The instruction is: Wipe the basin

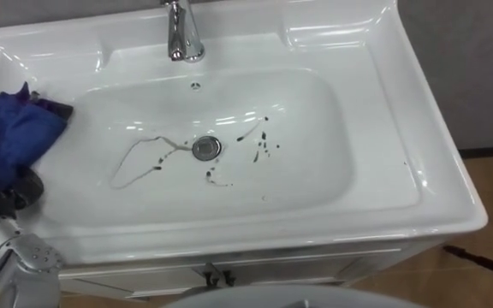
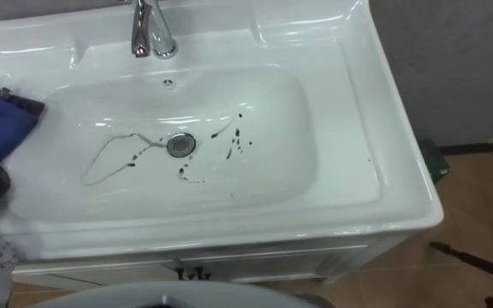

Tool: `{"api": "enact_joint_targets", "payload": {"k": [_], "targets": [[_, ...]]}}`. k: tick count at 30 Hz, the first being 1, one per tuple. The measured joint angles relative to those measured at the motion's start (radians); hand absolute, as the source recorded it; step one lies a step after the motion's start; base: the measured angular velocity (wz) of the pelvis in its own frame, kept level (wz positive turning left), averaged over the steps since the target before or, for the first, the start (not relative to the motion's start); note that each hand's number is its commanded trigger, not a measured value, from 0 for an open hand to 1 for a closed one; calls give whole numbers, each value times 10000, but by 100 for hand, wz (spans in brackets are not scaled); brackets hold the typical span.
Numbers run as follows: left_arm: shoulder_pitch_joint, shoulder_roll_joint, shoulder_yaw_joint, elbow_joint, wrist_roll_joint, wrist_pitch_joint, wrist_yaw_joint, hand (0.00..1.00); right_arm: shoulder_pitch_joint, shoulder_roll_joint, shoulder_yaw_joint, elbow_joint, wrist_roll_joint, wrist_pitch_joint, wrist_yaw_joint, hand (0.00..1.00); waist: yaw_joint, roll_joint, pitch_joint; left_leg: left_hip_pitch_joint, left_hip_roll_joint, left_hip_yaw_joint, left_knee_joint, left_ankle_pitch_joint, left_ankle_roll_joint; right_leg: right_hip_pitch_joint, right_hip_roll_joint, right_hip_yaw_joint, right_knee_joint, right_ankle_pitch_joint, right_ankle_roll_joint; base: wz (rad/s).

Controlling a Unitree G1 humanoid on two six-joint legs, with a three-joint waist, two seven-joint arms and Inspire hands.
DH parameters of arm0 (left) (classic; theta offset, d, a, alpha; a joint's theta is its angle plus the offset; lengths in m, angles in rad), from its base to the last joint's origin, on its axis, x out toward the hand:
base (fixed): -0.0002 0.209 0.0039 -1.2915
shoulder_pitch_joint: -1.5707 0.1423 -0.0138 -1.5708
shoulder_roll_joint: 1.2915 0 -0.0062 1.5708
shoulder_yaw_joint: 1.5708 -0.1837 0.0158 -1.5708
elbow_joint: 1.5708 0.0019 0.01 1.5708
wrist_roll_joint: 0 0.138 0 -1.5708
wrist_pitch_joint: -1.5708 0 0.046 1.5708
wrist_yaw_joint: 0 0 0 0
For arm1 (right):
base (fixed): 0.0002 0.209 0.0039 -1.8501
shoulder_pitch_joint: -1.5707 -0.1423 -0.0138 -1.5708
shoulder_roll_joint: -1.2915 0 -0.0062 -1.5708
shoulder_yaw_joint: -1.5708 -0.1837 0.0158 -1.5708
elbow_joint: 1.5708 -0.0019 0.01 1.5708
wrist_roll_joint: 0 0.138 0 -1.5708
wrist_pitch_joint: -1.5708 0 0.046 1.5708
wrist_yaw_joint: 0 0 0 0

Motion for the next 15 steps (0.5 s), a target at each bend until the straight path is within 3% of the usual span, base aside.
{"api": "enact_joint_targets", "payload": {"k": [11,15], "targets": [[-53,83,135,-1,-18,190,-831,0,24,0,-6,25,-100,422,132,0,-9,-67,-5,24,9,14,-85,118,-103,26,70,-35,-57,47,-121,0],[-355,144,493,98,41,357,-1351,0,31,10,-48,57,-174,614,166,0,64,-67,0,89,56,39,-92,149,-145,140,144,-23,-177,90,-192,0]]}}
